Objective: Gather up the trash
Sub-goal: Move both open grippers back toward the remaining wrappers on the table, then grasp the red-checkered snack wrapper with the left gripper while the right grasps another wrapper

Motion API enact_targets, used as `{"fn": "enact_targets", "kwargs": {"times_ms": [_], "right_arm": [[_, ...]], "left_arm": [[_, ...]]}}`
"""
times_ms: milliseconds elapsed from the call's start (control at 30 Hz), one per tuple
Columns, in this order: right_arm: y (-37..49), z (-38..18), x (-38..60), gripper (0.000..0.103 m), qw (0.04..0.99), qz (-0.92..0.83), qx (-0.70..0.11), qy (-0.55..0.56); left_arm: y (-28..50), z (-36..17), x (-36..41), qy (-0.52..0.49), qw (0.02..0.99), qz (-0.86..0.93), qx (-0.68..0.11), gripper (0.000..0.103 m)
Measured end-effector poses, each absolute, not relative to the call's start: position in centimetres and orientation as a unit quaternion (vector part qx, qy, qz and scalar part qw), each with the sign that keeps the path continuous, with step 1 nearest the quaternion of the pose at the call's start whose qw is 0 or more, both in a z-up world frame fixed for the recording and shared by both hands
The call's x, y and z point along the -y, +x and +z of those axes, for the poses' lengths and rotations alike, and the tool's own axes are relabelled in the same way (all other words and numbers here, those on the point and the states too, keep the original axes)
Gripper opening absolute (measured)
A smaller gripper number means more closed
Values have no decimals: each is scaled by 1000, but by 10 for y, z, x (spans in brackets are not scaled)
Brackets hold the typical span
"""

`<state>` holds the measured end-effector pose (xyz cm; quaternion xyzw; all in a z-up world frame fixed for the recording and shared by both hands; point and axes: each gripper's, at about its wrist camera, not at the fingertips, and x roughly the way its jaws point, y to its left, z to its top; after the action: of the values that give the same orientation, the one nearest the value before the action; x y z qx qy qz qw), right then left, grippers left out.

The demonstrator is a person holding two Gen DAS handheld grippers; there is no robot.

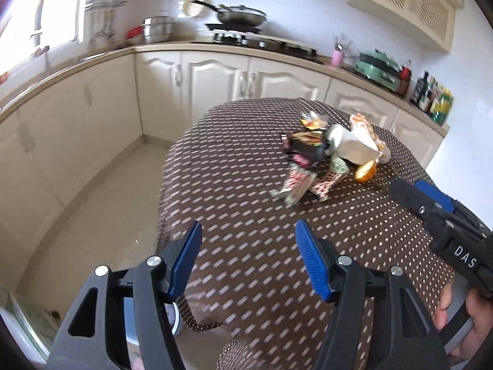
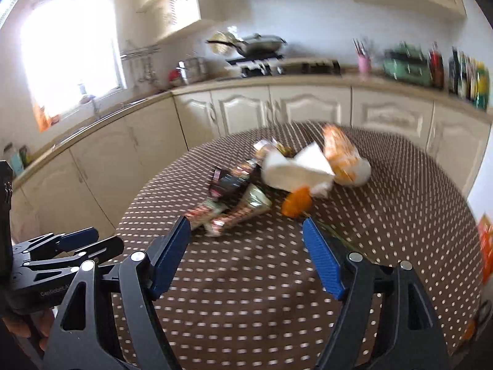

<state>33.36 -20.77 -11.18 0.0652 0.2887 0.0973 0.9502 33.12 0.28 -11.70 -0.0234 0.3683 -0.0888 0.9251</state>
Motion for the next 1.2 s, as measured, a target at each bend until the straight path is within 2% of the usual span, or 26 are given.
{"fn": "enact_targets", "kwargs": {"times_ms": [300, 333, 533, 567, 700, 1133, 1200], "right_arm": [[361, -127, 219, 81, 930, 110, -335, 106], [362, -126, 218, 82, 929, 108, -337, 105], [371, -128, 215, 85, 923, 111, -351, 111], [372, -129, 215, 85, 922, 109, -354, 112], [375, -133, 212, 86, 916, 108, -365, 123], [409, -142, 174, 87, 896, 114, -413, 118], [414, -143, 169, 84, 896, 107, -417, 108]], "left_arm": [[378, -128, 38, 31, 913, -105, -393, 60], [383, -129, 40, 31, 911, -108, -397, 52], [411, -142, 49, 22, 901, -120, -417, 34], [413, -144, 50, 23, 899, -123, -419, 33], [413, -146, 46, 9, 899, -136, -417, 16], [375, -129, -27, -50, 923, -76, -373, 15], [372, -129, -35, -56, 924, -70, -372, 15]]}}
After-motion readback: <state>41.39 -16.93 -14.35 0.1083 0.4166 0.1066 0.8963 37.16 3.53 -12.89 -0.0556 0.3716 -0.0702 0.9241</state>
